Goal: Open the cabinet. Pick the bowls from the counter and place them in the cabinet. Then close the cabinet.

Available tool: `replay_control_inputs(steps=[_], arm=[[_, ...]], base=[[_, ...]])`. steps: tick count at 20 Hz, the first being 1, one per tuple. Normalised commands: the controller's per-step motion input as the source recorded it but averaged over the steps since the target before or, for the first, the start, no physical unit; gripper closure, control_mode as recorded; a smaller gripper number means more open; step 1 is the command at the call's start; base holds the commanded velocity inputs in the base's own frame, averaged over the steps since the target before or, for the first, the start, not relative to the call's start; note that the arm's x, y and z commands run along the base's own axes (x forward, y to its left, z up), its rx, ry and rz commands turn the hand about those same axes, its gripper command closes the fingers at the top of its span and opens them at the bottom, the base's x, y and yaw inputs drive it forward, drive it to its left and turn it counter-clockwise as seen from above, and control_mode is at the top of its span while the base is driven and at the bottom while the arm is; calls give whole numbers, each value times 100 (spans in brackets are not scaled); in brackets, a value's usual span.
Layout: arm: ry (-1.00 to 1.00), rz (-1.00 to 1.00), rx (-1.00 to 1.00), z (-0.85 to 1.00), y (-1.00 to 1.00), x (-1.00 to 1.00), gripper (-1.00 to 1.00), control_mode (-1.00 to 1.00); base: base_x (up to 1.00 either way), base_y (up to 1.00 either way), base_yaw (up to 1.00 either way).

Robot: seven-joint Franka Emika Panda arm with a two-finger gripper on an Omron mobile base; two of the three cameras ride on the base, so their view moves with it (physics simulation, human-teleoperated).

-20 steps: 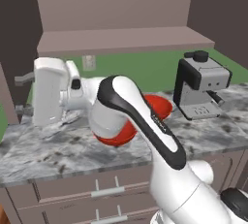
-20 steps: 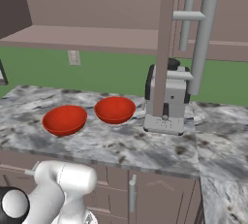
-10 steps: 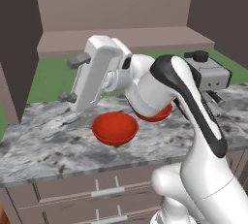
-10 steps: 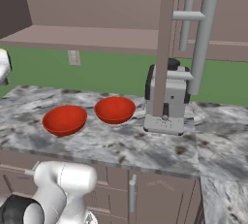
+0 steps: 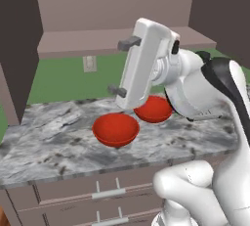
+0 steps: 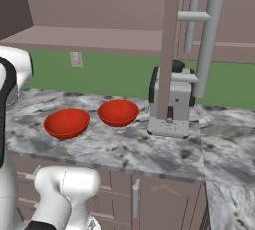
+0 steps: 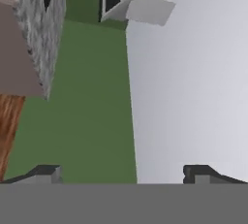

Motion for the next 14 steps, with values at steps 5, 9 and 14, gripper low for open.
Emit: replay_control_inputs(steps=[5, 9, 14], arm=[[50, -27, -24, -2, -67, 12, -100, -100], [51, -39, -27, 0, -48, 10, -100, -100], [64, -35, -15, 0, -15, 22, -100, -100]], base=[[0, 0, 0], [0, 0, 0], [0, 0, 0]])
